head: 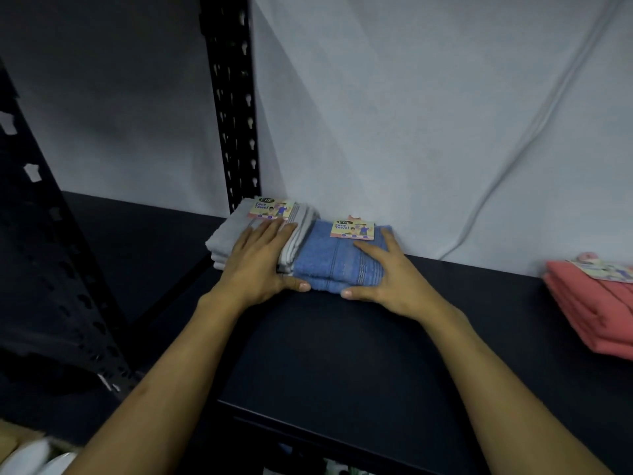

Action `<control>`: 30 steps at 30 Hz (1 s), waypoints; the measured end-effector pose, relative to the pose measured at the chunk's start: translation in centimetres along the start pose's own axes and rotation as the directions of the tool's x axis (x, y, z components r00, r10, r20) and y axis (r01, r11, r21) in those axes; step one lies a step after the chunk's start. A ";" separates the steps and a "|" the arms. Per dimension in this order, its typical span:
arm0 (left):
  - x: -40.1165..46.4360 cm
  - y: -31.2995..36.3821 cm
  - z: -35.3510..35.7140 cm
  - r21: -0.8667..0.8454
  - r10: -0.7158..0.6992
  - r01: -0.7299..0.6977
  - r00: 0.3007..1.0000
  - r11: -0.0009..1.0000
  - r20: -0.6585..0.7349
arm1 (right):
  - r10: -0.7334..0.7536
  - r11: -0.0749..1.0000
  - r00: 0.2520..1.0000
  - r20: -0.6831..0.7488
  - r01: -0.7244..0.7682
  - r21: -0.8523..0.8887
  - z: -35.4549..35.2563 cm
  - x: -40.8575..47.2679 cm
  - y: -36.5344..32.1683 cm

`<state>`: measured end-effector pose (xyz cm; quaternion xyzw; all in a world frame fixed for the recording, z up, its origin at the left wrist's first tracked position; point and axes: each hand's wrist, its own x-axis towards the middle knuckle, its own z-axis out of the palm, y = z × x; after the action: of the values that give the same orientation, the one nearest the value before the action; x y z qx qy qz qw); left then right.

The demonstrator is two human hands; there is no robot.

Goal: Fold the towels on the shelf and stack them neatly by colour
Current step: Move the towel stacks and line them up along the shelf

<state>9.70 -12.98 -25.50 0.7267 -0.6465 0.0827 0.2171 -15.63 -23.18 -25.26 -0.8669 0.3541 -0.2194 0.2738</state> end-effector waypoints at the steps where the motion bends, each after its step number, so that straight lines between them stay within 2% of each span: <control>1: -0.1 0.3 0.0 0.001 -0.008 0.008 1.000 1.000 -0.016 | -0.015 1.000 0.999 -0.041 0.016 0.020 0.2 0.0 0.0; 6: -0.5 0.7 -0.2 0.010 -0.032 0.034 0.995 0.999 -0.098 | 0.000 1.000 0.996 -0.087 0.001 0.006 0.6 -0.2 -0.3; 11: -0.6 -0.1 -1.0 -0.133 -0.051 0.045 0.997 0.990 -0.049 | 0.016 1.000 0.998 -0.068 -0.017 -0.018 0.7 -1.2 -1.0; 16: -0.6 -2.0 -1.7 -0.275 -0.016 0.044 0.995 0.961 0.102 | -0.041 0.928 0.985 -0.166 -0.024 -0.371 -0.7 -0.7 -3.3; 19: -1.0 -1.3 -2.6 -0.411 -0.115 0.164 0.983 0.897 0.140 | 0.004 0.871 0.996 -0.089 -0.047 -0.489 0.2 0.3 -4.2; 22: -0.7 0.7 -2.1 -0.238 -0.104 0.106 0.994 0.965 0.019 | 0.083 0.875 0.997 -0.007 -0.076 -0.478 1.8 0.6 -3.7; 26: -1.1 1.4 -0.6 -0.060 -0.084 0.079 0.993 0.995 -0.083 | 0.027 0.878 0.995 -0.099 -0.071 -0.473 2.0 0.0 -3.5; 30: -1.4 2.2 -1.1 -0.022 -0.075 0.073 0.988 0.997 -0.137 | -0.019 0.937 0.979 -0.202 -0.053 -0.345 0.5 -2.1 -3.9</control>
<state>7.50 -11.39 -24.65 0.7410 -0.6031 0.1192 0.2703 -14.76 -19.18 -23.62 -0.8718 0.4207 -0.2378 0.0803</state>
